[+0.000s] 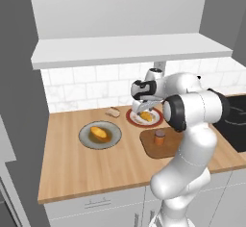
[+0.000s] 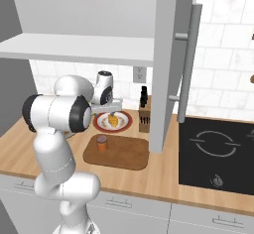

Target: From the different types of pastries on the counter, select a croissant and place it on the cutting board. Then retrieve a jar of jam from the cabinet and place it alongside the croissant on the cutting board.

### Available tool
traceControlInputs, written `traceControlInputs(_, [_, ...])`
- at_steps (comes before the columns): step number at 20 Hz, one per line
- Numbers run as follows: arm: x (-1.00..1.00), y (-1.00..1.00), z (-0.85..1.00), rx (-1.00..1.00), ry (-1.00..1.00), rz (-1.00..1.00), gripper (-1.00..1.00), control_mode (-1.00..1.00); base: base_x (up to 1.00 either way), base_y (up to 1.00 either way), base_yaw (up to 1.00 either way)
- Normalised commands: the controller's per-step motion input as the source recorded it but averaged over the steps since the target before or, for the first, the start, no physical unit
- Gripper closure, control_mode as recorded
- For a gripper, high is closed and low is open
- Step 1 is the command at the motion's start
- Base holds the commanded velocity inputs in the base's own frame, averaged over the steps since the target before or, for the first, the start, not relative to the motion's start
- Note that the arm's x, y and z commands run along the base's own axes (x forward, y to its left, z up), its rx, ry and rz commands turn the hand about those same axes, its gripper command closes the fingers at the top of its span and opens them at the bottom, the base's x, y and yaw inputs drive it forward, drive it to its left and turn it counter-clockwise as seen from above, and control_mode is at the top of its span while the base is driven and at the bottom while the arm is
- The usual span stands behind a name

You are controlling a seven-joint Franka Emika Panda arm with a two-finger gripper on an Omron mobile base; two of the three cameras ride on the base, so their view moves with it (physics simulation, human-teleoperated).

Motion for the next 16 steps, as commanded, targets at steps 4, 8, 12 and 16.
traceControlInputs(4, [0.12, -0.23, 0.0, -0.04, -0.07, 0.16, -1.0, -1.0, 0.0, 0.0, 0.0])
traceControlInputs(8, [0.14, -0.51, 0.0, -0.03, -0.08, 0.16, -1.0, -1.0, 0.0, 0.0, 0.0])
traceControlInputs(12, [0.2, -0.5, 0.0, 0.0, -0.01, 0.16, -1.0, -1.0, 0.0, 0.0, 0.0])
traceControlInputs(16, [0.24, -0.49, 0.0, 0.0, -0.01, 0.16, -1.0, -1.0, 0.0, 0.0, 0.0])
